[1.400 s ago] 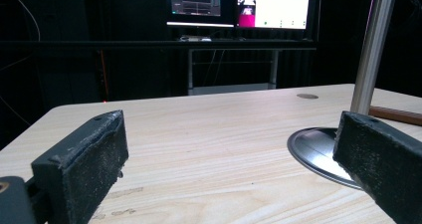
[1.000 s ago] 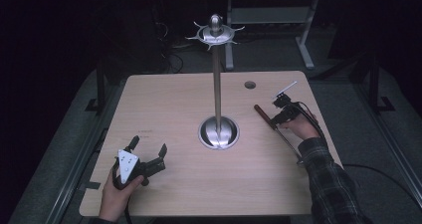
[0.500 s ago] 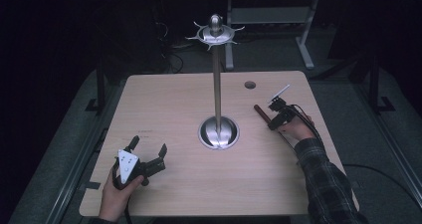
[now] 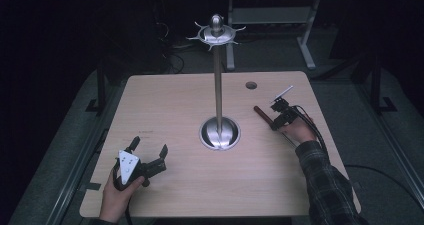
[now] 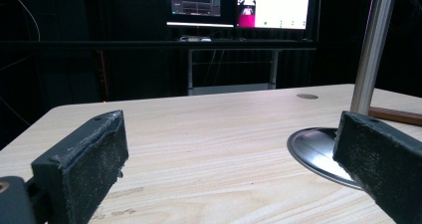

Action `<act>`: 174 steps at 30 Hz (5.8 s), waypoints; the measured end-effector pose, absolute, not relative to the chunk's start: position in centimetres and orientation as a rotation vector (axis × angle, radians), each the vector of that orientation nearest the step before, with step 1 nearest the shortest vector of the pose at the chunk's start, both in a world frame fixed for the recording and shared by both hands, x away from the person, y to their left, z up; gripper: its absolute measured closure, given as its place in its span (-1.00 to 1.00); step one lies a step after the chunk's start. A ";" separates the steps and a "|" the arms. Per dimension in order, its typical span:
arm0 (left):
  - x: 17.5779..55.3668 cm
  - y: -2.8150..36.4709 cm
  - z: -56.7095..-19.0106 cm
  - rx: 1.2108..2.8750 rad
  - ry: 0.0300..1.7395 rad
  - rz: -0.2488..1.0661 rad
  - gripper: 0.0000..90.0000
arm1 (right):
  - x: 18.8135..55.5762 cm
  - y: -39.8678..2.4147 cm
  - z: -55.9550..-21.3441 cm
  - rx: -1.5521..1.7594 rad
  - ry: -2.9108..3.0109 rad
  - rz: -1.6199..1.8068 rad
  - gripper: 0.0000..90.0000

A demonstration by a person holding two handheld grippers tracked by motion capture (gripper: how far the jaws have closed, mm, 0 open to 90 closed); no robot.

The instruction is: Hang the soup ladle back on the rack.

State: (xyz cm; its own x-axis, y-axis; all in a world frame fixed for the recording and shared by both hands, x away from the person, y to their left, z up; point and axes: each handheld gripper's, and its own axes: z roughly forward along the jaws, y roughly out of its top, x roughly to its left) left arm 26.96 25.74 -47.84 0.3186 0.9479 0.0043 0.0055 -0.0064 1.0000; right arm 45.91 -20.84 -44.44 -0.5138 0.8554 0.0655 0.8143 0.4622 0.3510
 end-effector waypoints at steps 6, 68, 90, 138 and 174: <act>27.0 25.7 -47.8 1.353 0.969 0.968 -0.99 | 45.5 -21.1 -43.6 1.472 2.564 0.581 0.63; 26.9 25.7 -47.8 1.352 0.970 0.974 -0.99 | 35.4 -24.8 -32.3 1.106 2.119 1.469 0.64; 26.9 25.7 -47.8 1.341 0.973 0.969 -0.99 | 35.1 -20.9 -26.7 0.903 2.145 1.606 0.64; 26.9 25.7 -47.8 1.344 0.974 0.972 -0.99 | 37.0 -14.5 -23.4 0.743 2.217 1.628 0.63; 26.9 25.7 -47.8 1.344 0.977 0.979 -0.99 | 36.6 -17.2 -27.4 0.848 2.221 1.555 -0.04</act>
